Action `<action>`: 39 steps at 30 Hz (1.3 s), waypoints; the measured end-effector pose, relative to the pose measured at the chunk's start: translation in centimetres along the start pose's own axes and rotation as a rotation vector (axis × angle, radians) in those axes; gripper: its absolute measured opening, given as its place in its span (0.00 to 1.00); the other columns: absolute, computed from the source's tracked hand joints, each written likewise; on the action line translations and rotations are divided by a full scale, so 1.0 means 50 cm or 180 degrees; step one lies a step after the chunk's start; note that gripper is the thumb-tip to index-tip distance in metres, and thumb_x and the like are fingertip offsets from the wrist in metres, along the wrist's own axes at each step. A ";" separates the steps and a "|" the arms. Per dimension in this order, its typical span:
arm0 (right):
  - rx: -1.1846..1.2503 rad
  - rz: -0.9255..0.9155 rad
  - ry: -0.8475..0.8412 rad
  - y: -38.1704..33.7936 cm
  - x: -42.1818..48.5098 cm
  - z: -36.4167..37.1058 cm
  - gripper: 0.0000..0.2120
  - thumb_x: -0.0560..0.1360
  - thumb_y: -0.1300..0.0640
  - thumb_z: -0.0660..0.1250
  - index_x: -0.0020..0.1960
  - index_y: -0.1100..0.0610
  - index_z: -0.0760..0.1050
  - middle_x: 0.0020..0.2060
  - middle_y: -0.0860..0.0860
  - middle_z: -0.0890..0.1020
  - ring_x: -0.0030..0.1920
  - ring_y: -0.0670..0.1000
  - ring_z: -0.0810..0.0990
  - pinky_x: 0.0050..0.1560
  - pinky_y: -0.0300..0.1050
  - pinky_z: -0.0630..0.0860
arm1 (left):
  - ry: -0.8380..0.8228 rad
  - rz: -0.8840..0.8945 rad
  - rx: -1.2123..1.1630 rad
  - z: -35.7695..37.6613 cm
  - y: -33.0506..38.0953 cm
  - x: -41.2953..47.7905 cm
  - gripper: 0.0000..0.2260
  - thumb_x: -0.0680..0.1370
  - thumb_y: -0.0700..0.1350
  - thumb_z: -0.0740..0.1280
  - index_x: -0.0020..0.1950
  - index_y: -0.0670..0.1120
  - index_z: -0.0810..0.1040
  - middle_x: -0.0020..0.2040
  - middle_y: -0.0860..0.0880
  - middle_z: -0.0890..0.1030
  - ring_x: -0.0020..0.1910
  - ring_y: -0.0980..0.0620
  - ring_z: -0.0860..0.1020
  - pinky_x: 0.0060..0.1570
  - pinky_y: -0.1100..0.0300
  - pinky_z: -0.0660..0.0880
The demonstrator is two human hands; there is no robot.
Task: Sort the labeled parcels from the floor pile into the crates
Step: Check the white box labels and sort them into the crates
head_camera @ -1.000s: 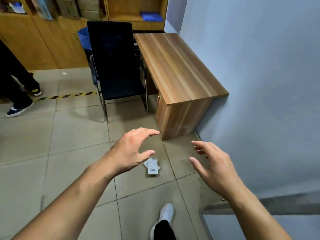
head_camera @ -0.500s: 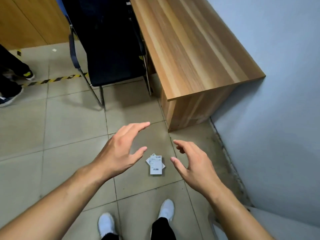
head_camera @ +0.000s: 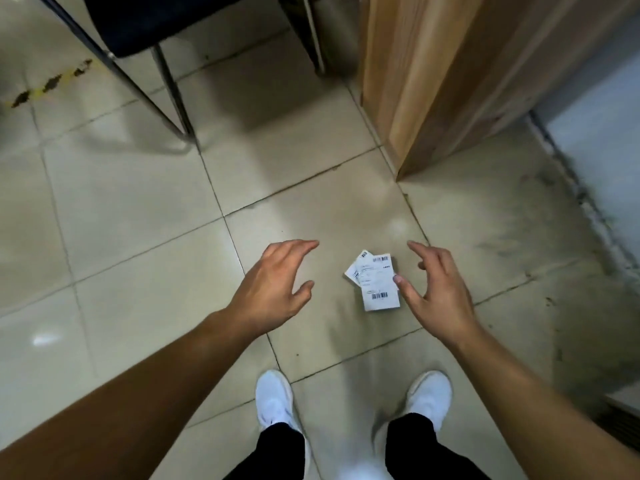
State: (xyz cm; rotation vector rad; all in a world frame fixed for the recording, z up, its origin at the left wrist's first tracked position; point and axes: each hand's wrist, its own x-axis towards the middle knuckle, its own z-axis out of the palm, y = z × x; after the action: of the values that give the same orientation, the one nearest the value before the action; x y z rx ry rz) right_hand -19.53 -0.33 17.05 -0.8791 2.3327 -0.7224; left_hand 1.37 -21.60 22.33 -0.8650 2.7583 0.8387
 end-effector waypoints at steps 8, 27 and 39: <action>-0.1046 0.0979 -0.0707 0.231 0.093 0.383 0.55 0.68 0.29 0.72 0.83 0.43 0.43 0.80 0.61 0.45 0.79 0.64 0.49 0.74 0.64 0.60 | -0.0623 0.0075 0.0130 0.355 -0.194 0.106 0.33 0.79 0.49 0.68 0.82 0.49 0.59 0.79 0.51 0.65 0.77 0.51 0.60 0.71 0.58 0.64; -0.1333 0.1827 0.0648 0.435 0.031 0.302 0.52 0.67 0.35 0.71 0.81 0.42 0.46 0.69 0.62 0.59 0.62 0.66 0.66 0.60 0.60 0.73 | -0.1681 0.1898 0.1750 0.691 -0.207 0.399 0.60 0.67 0.62 0.77 0.81 0.58 0.35 0.81 0.46 0.31 0.80 0.43 0.33 0.76 0.47 0.40; -0.1666 0.2183 0.1457 0.343 -0.077 0.064 0.44 0.69 0.34 0.66 0.80 0.41 0.54 0.72 0.64 0.60 0.68 0.68 0.65 0.68 0.63 0.65 | -0.0734 0.1605 0.1374 0.556 0.089 0.419 0.48 0.66 0.68 0.69 0.80 0.53 0.54 0.69 0.41 0.63 0.62 0.39 0.65 0.61 0.46 0.71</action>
State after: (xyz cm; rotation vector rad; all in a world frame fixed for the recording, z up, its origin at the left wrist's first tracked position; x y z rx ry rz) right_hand -22.22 12.51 4.92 -0.0357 3.0330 -0.0059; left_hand -19.53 -13.61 -4.72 0.0053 2.8067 0.3331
